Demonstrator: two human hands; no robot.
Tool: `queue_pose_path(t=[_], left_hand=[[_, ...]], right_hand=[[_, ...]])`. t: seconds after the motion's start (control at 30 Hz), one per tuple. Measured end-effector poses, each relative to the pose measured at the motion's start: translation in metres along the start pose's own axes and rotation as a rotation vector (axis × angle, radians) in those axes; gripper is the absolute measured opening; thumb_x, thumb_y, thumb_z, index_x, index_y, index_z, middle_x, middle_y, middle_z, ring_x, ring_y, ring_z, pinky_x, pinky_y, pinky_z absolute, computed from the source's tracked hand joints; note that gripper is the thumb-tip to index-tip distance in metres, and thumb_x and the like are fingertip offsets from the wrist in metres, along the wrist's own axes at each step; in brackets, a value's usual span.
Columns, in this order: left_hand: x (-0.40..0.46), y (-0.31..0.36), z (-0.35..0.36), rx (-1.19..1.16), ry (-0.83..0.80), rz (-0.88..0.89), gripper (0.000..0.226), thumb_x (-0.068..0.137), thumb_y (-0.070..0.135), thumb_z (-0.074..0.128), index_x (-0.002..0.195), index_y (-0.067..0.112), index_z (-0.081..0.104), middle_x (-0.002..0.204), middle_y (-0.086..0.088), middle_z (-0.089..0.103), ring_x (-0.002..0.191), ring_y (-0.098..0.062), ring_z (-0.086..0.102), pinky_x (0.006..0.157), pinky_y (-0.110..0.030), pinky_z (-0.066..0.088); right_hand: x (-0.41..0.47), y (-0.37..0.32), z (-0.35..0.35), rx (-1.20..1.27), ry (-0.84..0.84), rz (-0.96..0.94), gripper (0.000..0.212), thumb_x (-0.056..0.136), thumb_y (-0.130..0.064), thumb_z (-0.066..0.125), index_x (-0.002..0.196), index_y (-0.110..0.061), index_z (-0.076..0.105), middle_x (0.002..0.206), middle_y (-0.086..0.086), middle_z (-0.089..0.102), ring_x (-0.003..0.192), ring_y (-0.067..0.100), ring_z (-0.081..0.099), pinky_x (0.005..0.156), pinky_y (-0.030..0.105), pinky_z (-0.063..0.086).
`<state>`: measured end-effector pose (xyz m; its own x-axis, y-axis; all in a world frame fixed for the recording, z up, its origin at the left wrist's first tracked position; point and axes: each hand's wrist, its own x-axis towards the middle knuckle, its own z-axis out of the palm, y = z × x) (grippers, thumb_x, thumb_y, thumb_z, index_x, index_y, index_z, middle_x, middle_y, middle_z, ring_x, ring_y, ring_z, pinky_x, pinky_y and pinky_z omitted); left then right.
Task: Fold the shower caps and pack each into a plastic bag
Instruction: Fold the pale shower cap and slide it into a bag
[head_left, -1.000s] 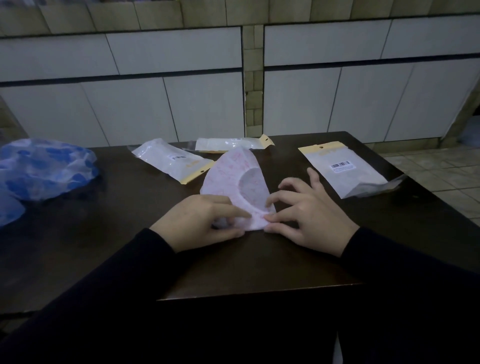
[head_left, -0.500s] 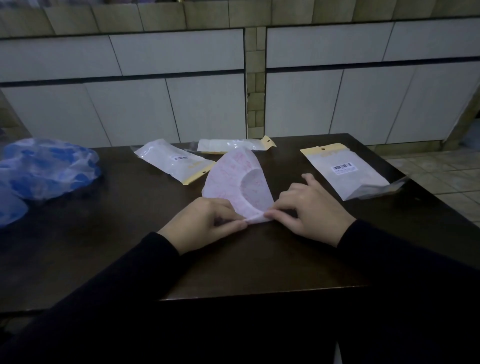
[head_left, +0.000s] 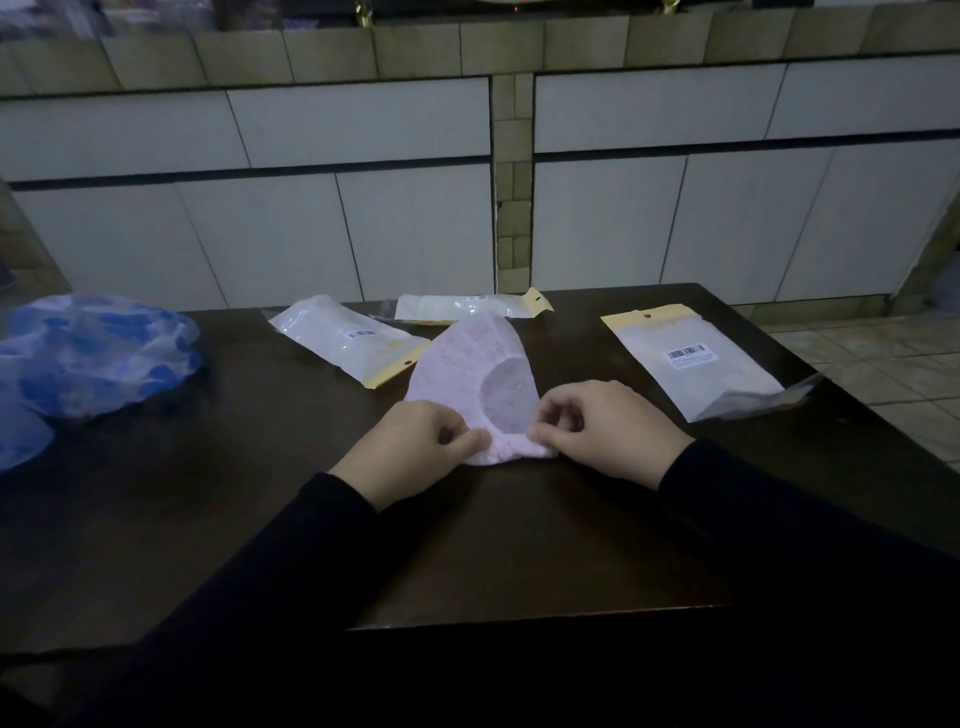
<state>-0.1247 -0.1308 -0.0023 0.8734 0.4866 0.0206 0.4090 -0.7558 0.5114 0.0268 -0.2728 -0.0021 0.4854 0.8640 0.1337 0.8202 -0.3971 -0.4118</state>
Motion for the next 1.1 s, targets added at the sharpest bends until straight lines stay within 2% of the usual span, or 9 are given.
queue_pose_path(t=[0.17, 0.23, 0.33, 0.43, 0.57, 0.7, 0.87, 0.97, 1.1], left_hand=[[-0.001, -0.002, -0.001, 0.025, 0.042, 0.01, 0.02, 0.088, 0.044, 0.062, 0.076, 0.029, 0.057, 0.071, 0.008, 0.059, 0.066, -0.004, 0.055, 0.056, -0.015, 0.035], [-0.006, -0.008, -0.002, 0.041, 0.089, 0.071, 0.015, 0.085, 0.043, 0.066, 0.089, 0.032, 0.057, 0.076, 0.01, 0.057, 0.069, -0.004, 0.055, 0.061, -0.016, 0.04], [-0.01, -0.026, -0.004, 0.143, 0.191, 0.325, 0.015, 0.085, 0.036, 0.068, 0.099, 0.034, 0.069, 0.091, 0.02, 0.049, 0.08, -0.001, 0.053, 0.072, -0.013, 0.041], [-0.01, -0.041, -0.006, 0.161, 0.134, 0.505, 0.019, 0.089, 0.028, 0.064, 0.105, 0.026, 0.074, 0.098, 0.016, 0.057, 0.079, 0.006, 0.052, 0.07, -0.009, 0.04], [-0.012, -0.042, -0.008, 0.101, 0.087, 0.491, 0.035, 0.086, 0.051, 0.058, 0.106, 0.028, 0.074, 0.099, 0.019, 0.058, 0.08, -0.002, 0.059, 0.065, -0.016, 0.047], [-0.005, -0.041, -0.01, 0.111, 0.076, 0.446, 0.046, 0.074, 0.063, 0.062, 0.104, 0.031, 0.074, 0.097, 0.021, 0.06, 0.084, -0.005, 0.061, 0.067, -0.023, 0.051], [-0.002, -0.043, -0.006, 0.028, 0.077, 0.405, 0.04, 0.075, 0.058, 0.064, 0.1, 0.029, 0.076, 0.096, 0.021, 0.061, 0.088, -0.004, 0.062, 0.072, -0.022, 0.051], [-0.004, -0.044, -0.004, 0.021, 0.112, 0.403, 0.023, 0.083, 0.047, 0.065, 0.086, 0.027, 0.076, 0.091, 0.017, 0.061, 0.08, -0.007, 0.063, 0.067, -0.025, 0.052], [-0.007, -0.043, -0.004, -0.103, 0.122, 0.315, 0.024, 0.084, 0.047, 0.062, 0.085, 0.027, 0.076, 0.084, 0.012, 0.063, 0.074, -0.01, 0.061, 0.067, -0.023, 0.049]], right_hand=[[0.0, -0.002, 0.005, -0.102, 0.043, 0.015, 0.016, 0.091, -0.047, 0.056, 0.095, -0.034, 0.064, 0.084, -0.015, 0.062, 0.086, 0.003, 0.056, 0.106, 0.04, 0.027], [-0.005, -0.002, 0.008, -0.166, 0.113, -0.033, 0.017, 0.092, -0.049, 0.053, 0.096, -0.036, 0.063, 0.092, -0.015, 0.06, 0.092, 0.005, 0.054, 0.105, 0.04, 0.029], [-0.014, -0.001, 0.013, -0.212, 0.231, -0.185, 0.014, 0.092, -0.044, 0.055, 0.097, -0.036, 0.065, 0.102, -0.017, 0.058, 0.099, 0.006, 0.051, 0.105, 0.04, 0.03], [-0.015, 0.005, 0.013, -0.195, 0.229, -0.367, 0.013, 0.089, -0.035, 0.061, 0.09, -0.028, 0.072, 0.093, -0.014, 0.066, 0.091, 0.013, 0.058, 0.107, 0.05, 0.028], [-0.018, 0.007, 0.004, -0.196, 0.118, -0.322, 0.045, 0.081, -0.061, 0.043, 0.101, -0.036, 0.073, 0.099, -0.018, 0.067, 0.102, 0.006, 0.052, 0.113, 0.047, 0.012], [-0.017, 0.002, 0.003, -0.263, 0.049, -0.226, 0.043, 0.082, -0.066, 0.047, 0.113, -0.042, 0.067, 0.101, -0.02, 0.062, 0.108, 0.002, 0.047, 0.115, 0.046, 0.007], [-0.013, 0.001, 0.003, -0.344, 0.038, -0.197, 0.042, 0.087, -0.065, 0.044, 0.117, -0.042, 0.064, 0.107, -0.019, 0.062, 0.108, 0.004, 0.05, 0.112, 0.043, 0.019], [-0.013, 0.002, 0.005, -0.349, 0.065, -0.258, 0.041, 0.091, -0.061, 0.041, 0.114, -0.038, 0.066, 0.102, -0.015, 0.063, 0.096, 0.004, 0.054, 0.095, 0.031, 0.036], [-0.013, -0.001, 0.004, -0.235, 0.069, -0.228, 0.039, 0.092, -0.057, 0.043, 0.11, -0.033, 0.068, 0.096, -0.014, 0.065, 0.088, 0.003, 0.057, 0.09, 0.026, 0.038]])
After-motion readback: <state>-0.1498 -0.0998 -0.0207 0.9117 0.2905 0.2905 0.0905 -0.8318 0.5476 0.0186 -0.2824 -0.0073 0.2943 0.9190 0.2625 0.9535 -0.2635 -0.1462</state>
